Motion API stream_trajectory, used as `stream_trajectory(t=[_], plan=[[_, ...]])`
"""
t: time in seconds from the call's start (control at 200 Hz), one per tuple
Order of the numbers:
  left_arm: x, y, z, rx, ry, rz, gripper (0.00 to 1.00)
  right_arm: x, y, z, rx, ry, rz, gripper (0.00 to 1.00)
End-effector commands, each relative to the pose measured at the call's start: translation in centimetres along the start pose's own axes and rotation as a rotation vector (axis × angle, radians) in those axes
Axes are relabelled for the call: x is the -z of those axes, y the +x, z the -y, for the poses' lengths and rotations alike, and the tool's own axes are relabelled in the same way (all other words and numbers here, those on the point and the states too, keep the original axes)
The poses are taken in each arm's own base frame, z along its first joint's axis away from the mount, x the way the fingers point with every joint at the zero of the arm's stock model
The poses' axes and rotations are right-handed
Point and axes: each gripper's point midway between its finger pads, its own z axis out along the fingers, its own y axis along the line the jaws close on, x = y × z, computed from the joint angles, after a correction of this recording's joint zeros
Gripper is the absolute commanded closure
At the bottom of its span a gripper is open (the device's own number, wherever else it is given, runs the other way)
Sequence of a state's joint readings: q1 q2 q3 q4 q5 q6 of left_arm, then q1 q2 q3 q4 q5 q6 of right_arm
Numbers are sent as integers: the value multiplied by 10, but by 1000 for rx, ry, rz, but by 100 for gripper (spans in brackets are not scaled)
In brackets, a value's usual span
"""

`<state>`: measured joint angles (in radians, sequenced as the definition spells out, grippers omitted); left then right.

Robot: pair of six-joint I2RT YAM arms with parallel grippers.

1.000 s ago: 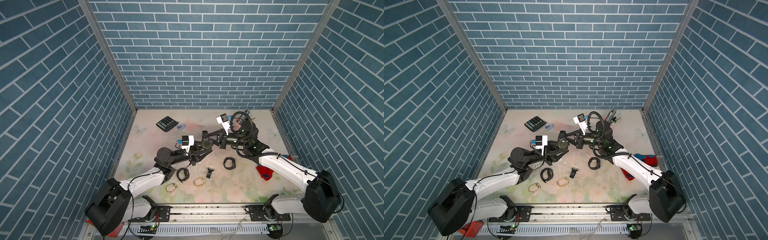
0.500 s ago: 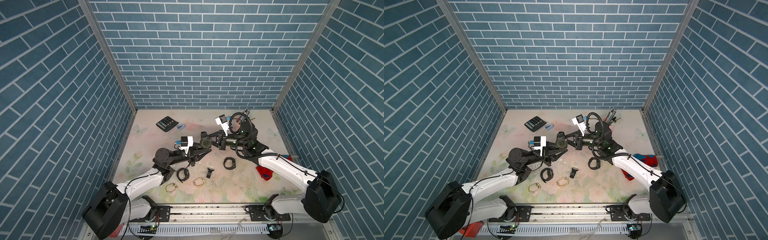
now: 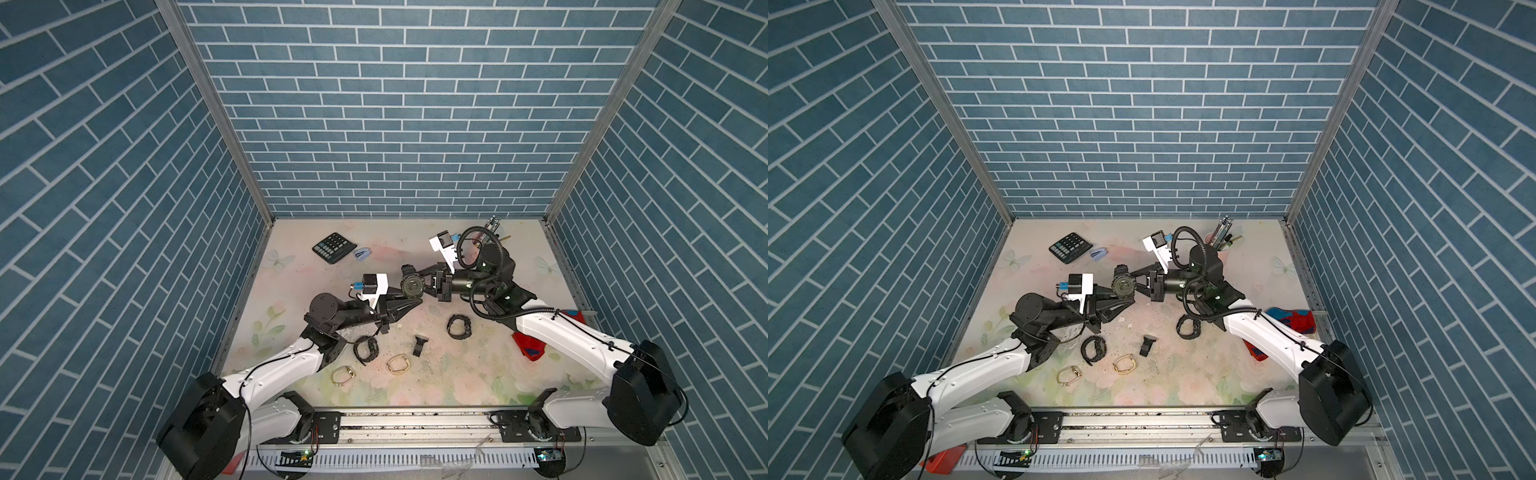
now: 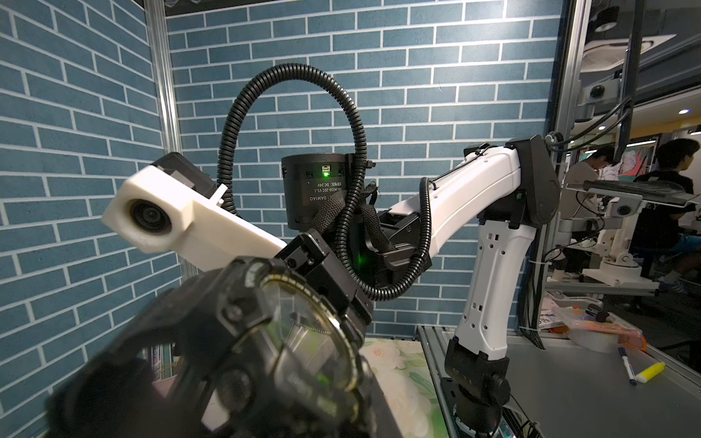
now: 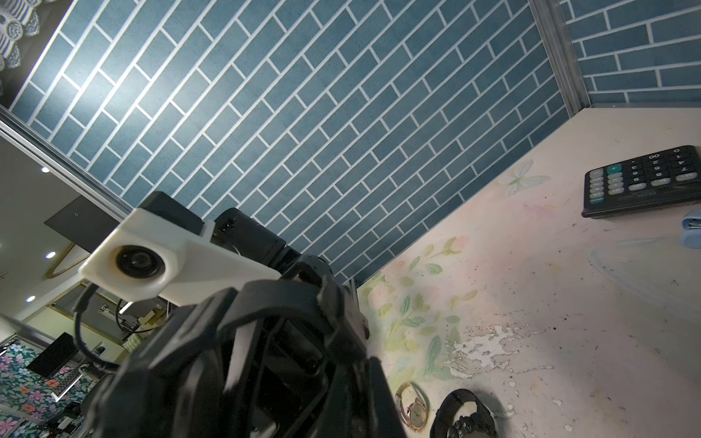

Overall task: Wipe the watch dial
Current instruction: Pick up the watch at the center of the board.

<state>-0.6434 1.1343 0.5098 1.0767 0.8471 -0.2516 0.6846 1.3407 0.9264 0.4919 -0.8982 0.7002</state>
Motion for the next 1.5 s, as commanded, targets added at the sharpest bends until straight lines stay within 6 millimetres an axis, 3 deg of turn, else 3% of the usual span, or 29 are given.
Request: stream_trajectory(t=[0.0,0.79,1.025,1.105,1.3,1.495], plan=[[-2,2,11,0,62,-35,98,9,-21,-15,75,-13,84,100],[6,17,16,-70,53,-144,100,13,-21,-12,103,26,111,100],[11,37,10,-104,21,-228,100,19,-16,1,119,119,101,95],[13,49,4,-98,-8,-288,100,23,-18,7,132,180,107,87],[19,70,-12,-89,-91,-380,100,42,-14,37,164,426,81,55],[26,90,-26,-85,-166,-444,100,78,-3,79,148,736,64,47]])
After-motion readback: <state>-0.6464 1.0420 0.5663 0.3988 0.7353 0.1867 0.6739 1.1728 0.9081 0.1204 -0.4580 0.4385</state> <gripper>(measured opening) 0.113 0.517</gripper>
